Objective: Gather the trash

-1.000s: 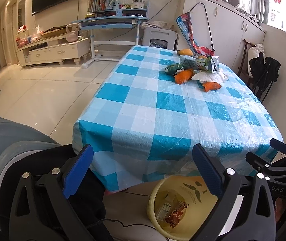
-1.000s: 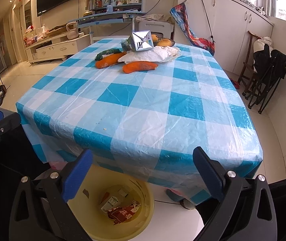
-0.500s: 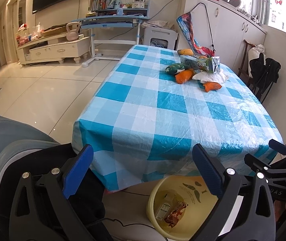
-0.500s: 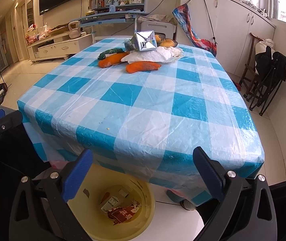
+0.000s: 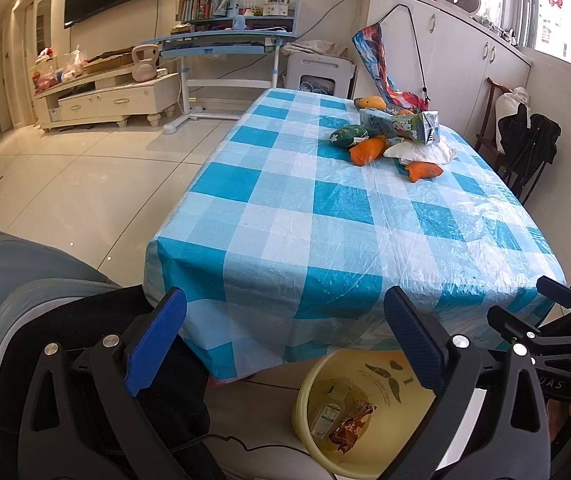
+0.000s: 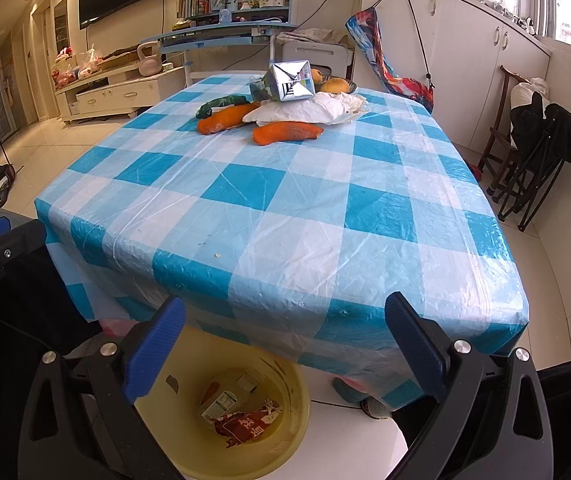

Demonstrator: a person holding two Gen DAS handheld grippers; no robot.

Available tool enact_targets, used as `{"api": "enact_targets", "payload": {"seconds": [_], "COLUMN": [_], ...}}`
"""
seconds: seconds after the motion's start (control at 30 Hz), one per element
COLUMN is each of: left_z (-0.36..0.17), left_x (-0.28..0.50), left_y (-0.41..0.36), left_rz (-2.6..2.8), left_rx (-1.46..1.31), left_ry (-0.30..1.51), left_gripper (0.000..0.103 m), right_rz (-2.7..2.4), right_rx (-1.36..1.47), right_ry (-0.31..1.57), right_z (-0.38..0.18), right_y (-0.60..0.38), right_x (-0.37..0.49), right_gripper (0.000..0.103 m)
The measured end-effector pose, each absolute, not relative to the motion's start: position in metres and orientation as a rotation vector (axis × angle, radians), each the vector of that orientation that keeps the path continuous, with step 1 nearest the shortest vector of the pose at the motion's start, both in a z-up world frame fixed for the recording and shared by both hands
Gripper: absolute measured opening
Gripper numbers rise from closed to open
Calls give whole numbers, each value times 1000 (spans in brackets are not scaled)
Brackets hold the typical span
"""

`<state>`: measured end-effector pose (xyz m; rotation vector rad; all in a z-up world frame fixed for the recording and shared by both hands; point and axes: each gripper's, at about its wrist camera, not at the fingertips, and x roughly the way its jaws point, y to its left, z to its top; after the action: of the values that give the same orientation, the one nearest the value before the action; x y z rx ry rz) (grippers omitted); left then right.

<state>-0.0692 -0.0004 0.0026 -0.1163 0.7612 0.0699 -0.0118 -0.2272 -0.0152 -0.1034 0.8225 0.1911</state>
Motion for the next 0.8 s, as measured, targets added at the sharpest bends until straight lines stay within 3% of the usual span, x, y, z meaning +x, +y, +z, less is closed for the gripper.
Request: {"api": "enact_targets", "payload": {"seconds": [0.8], "left_z": [0], "left_x": [-69], "left_y": [0], "left_rz": [71], "left_rx": [-120], "left_ry": [765], "left_gripper": [95], "right_rz": [192], "right_rx": [-105], "right_ry": [823], "right_z": [-15], "right_y": [-226], "right_x": [-11], "right_gripper": [96]}}
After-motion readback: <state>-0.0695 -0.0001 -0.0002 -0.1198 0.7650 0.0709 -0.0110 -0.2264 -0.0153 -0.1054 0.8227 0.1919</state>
